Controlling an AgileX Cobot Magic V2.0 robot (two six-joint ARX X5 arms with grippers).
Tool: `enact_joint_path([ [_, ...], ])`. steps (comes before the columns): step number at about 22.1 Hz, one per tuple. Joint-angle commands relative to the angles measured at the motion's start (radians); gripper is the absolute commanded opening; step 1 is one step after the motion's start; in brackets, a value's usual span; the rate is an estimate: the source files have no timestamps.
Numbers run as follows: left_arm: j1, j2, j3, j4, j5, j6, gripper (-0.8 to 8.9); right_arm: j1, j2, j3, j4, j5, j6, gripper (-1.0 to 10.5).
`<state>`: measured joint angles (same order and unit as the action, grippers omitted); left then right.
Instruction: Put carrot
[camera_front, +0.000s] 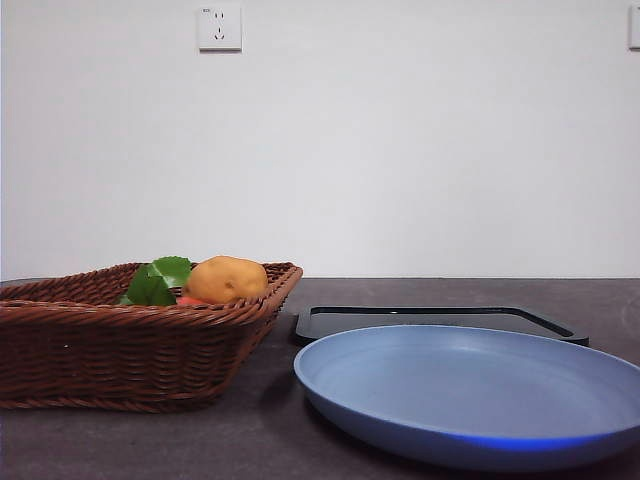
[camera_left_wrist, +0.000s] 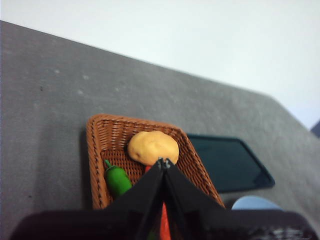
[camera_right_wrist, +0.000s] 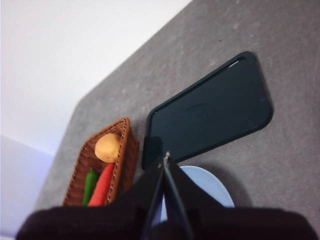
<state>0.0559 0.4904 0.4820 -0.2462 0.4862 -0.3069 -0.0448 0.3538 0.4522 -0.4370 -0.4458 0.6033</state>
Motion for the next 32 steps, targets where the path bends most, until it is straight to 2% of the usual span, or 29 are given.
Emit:
enact_joint_path([
  [1, -0.008, 0.1, 0.07, -0.029, 0.046, 0.096, 0.06, 0.001, 0.067, 0.081, -0.045, -0.002, -0.126, 0.0],
  [5, -0.039, 0.244, 0.162, -0.105, 0.118, 0.136, 0.06, 0.001, 0.18, 0.175, -0.134, -0.002, -0.214, 0.0],
  [10, -0.116, 0.38, 0.259, -0.231, 0.116, 0.216, 0.06, 0.001, 0.323, 0.241, -0.243, -0.016, -0.309, 0.0],
  [13, -0.172, 0.442, 0.293, -0.264, 0.115, 0.233, 0.06, 0.003, 0.411, 0.243, -0.275, -0.053, -0.329, 0.1],
  [17, -0.249, 0.485, 0.295, -0.244, 0.116, 0.232, 0.11, 0.019, 0.507, 0.242, -0.275, -0.034, -0.342, 1.4],
  [18, -0.259, 0.49, 0.295, -0.236, 0.116, 0.229, 0.24, 0.033, 0.529, 0.24, -0.275, -0.01, -0.342, 1.7],
  [20, -0.269, 0.49, 0.295, -0.223, 0.113, 0.227, 1.58, 0.077, 0.56, 0.221, -0.263, 0.035, -0.34, 1.9],
  [22, -0.27, 0.49, 0.295, -0.202, 0.095, 0.219, 2.44, 0.125, 0.587, 0.179, -0.214, 0.037, -0.316, 1.9],
  [25, -0.27, 0.49, 0.295, -0.181, 0.09, 0.198, 2.49, 0.173, 0.627, 0.112, -0.14, 0.086, -0.254, 1.8],
  [32, -0.27, 0.49, 0.295, -0.181, 0.091, 0.198, 2.49, 0.28, 0.797, 0.074, -0.011, 0.087, -0.197, 1.8],
])
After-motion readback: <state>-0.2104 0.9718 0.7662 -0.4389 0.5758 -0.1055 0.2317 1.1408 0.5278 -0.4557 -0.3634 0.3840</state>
